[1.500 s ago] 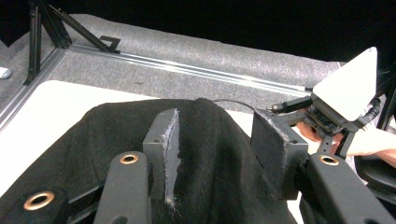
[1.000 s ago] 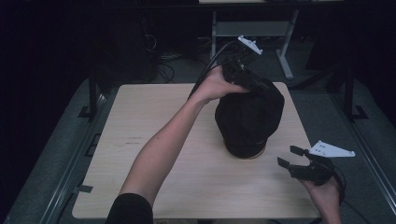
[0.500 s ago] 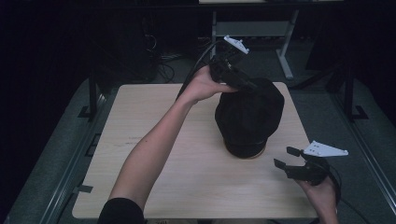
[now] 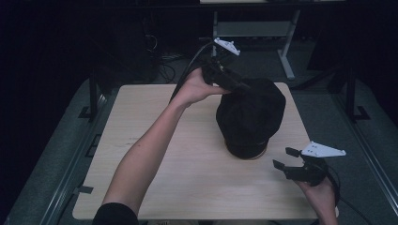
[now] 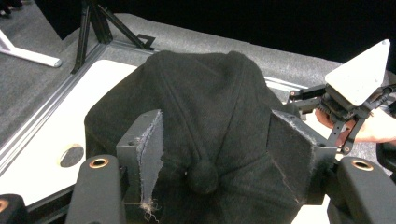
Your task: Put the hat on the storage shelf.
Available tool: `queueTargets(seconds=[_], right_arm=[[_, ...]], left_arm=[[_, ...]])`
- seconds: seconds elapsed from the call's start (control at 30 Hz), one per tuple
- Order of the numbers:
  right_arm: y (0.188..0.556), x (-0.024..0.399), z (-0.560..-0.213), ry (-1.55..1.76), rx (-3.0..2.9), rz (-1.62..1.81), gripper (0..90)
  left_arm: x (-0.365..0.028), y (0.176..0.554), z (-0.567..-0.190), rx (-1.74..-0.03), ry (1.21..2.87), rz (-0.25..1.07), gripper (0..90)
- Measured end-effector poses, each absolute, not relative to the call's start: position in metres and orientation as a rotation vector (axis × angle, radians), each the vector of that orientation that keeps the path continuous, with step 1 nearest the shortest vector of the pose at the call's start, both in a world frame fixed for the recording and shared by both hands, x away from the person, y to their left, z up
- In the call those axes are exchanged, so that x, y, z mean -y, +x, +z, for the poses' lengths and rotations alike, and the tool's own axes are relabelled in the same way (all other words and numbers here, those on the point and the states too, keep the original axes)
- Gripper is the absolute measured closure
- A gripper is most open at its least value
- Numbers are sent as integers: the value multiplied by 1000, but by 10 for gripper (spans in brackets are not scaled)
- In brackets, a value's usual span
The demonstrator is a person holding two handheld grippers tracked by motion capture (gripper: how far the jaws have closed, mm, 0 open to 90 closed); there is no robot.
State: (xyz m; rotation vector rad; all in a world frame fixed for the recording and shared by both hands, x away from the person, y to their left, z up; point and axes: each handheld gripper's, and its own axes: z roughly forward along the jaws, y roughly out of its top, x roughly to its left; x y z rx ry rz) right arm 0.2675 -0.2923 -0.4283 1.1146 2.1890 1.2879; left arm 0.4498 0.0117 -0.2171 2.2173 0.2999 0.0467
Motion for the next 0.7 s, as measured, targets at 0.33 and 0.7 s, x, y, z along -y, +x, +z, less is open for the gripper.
queueTargets(seconds=[0.33, 0.7], right_arm=[[269, 287, -428, 1098, -2201, 1271, 254], [270, 281, -429, 1088, -2212, 1250, 246]], left_arm=[[-33, 445, -228, -354, 2196, 51, 349], [-59, 442, -239, -392, 2192, 63, 342]])
